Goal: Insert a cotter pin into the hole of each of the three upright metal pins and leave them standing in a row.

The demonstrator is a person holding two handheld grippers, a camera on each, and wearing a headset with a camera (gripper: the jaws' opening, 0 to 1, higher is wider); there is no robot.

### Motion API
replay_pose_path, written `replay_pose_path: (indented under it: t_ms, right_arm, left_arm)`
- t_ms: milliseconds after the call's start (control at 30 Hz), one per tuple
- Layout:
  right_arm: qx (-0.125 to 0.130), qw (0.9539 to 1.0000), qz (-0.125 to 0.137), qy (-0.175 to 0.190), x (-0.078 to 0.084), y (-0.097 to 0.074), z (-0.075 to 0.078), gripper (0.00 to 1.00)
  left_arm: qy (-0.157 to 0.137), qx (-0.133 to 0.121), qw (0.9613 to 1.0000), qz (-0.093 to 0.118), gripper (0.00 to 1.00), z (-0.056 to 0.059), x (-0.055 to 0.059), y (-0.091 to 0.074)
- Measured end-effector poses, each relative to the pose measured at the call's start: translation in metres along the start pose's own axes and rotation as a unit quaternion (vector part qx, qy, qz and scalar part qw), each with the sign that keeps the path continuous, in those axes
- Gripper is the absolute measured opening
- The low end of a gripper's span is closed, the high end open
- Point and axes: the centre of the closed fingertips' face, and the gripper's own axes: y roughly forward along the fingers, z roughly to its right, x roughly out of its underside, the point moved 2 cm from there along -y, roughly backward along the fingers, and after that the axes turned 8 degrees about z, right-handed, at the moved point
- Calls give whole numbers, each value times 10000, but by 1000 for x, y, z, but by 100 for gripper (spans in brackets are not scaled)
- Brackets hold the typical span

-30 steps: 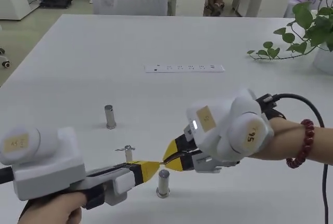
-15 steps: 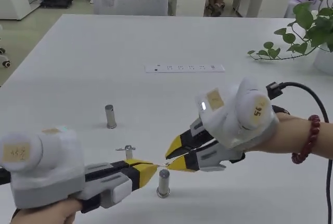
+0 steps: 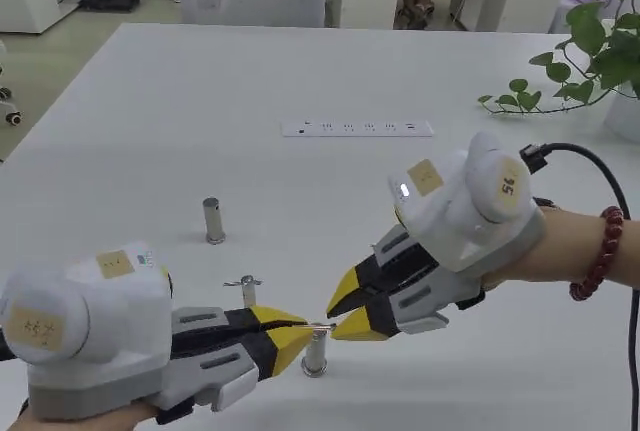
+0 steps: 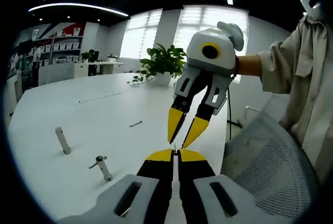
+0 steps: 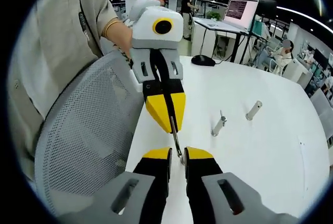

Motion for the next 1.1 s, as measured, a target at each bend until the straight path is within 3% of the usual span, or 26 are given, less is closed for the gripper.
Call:
replay_pose_path:
  t_ms: [200,400,600,1100]
  right_arm:
    - [-192,9998,-6,4,4,-1,-5,12]
    - [-547,9984,56,107,5,0,-18,11]
    - [-708,9973,117,143,5,2,-24,10]
    - [-915,9954,241,146,0,-1,-34,5]
  left_arm:
    - [198,249,9995,15,0,7,-1,-1]
    - [358,489,9982,36,0,13,-1,-4]
    - [416,711,9966,94,0,19,-3,-6]
    - [418,968,9942,205,0,29,-5,-8]
